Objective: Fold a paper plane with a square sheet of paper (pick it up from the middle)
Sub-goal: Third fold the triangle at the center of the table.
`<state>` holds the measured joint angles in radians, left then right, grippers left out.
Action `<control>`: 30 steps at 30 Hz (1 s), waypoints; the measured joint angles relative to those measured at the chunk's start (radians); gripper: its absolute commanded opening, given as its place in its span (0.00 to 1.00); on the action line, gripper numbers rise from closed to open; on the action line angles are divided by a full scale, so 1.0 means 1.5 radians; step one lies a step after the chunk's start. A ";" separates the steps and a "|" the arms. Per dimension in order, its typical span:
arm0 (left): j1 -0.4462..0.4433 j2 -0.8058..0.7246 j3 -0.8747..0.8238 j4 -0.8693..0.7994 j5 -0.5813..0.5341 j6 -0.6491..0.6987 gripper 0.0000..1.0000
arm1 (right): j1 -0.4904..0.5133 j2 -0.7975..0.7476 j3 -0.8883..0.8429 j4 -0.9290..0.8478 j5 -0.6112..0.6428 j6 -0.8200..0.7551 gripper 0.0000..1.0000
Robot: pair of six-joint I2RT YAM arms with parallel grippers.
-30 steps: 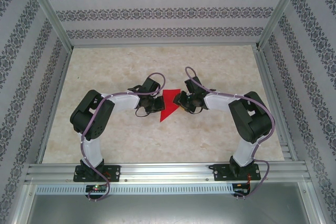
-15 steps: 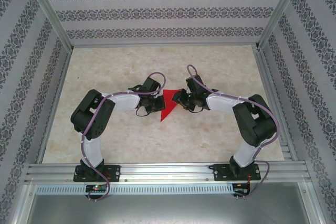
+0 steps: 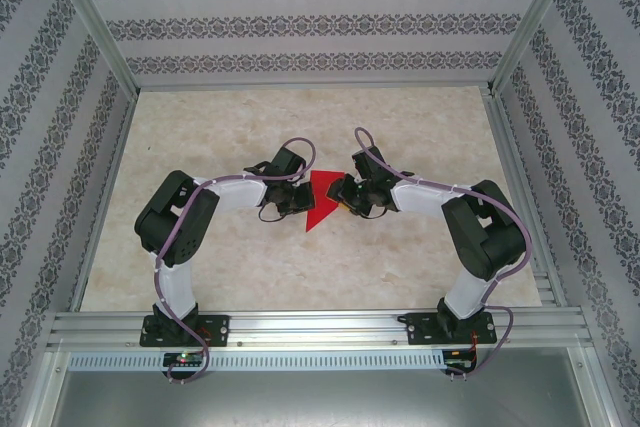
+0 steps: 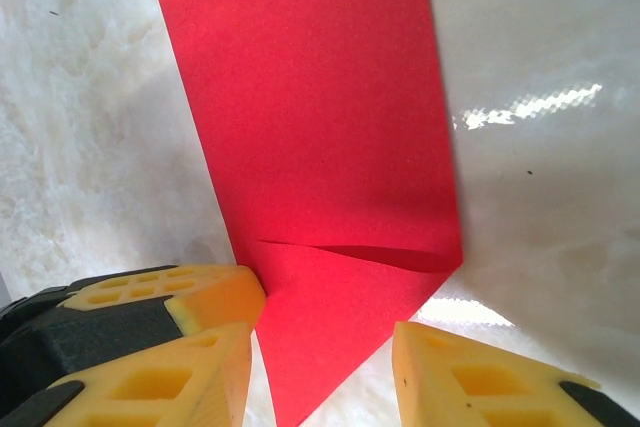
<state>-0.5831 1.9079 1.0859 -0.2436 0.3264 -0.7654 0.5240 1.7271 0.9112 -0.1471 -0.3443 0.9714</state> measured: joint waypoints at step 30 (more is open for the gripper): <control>0.000 0.001 0.001 0.000 0.001 0.000 0.06 | 0.000 0.034 0.002 -0.002 0.002 0.003 0.29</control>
<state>-0.5831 1.9099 1.0878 -0.2436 0.3271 -0.7650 0.5240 1.7779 0.9146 -0.1497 -0.3416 0.9760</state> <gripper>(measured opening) 0.060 0.312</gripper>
